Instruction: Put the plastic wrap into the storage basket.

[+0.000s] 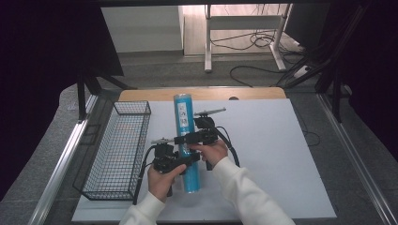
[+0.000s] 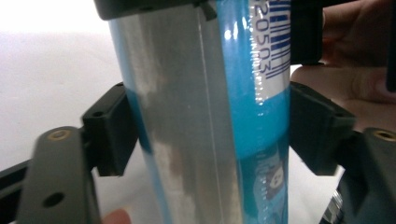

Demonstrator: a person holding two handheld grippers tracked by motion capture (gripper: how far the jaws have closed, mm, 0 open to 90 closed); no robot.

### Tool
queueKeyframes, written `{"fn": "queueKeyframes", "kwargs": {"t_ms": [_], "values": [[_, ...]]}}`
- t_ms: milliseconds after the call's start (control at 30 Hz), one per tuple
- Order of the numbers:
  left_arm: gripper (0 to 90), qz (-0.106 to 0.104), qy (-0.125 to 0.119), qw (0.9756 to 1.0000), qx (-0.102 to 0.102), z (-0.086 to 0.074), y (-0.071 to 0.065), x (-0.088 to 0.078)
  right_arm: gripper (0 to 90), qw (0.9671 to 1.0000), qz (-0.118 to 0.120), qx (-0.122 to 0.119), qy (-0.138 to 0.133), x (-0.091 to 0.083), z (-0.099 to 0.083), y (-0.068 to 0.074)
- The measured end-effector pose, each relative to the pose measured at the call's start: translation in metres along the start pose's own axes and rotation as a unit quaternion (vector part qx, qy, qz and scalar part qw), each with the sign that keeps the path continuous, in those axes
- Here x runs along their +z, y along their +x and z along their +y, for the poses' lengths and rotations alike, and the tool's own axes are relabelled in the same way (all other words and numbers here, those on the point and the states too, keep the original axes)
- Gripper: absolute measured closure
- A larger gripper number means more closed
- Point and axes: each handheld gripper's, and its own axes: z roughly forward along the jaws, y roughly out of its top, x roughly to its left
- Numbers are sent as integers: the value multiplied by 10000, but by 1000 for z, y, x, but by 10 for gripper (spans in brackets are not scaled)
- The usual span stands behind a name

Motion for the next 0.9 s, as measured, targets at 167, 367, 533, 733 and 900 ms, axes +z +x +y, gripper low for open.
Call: {"fn": "queueKeyframes", "kwargs": {"t_ms": [167,367,533,733,900], "values": [[303,-104,129,9998,-115,2,6,0,317,10000,-58,-28,21,4,0,0],[308,-262,303,9991,-139,3,13,-1,306,9998,29,44,174,6,2,-2],[312,-567,255,9979,-155,5,21,-9,270,9997,165,29,163,3,3,-5],[317,-766,247,9964,-266,7,27,-14,182,9989,239,239,330,0,5,-15],[318,-960,301,9941,-398,6,32,-13,174,9986,352,267,304,-4,4,-20]]}}
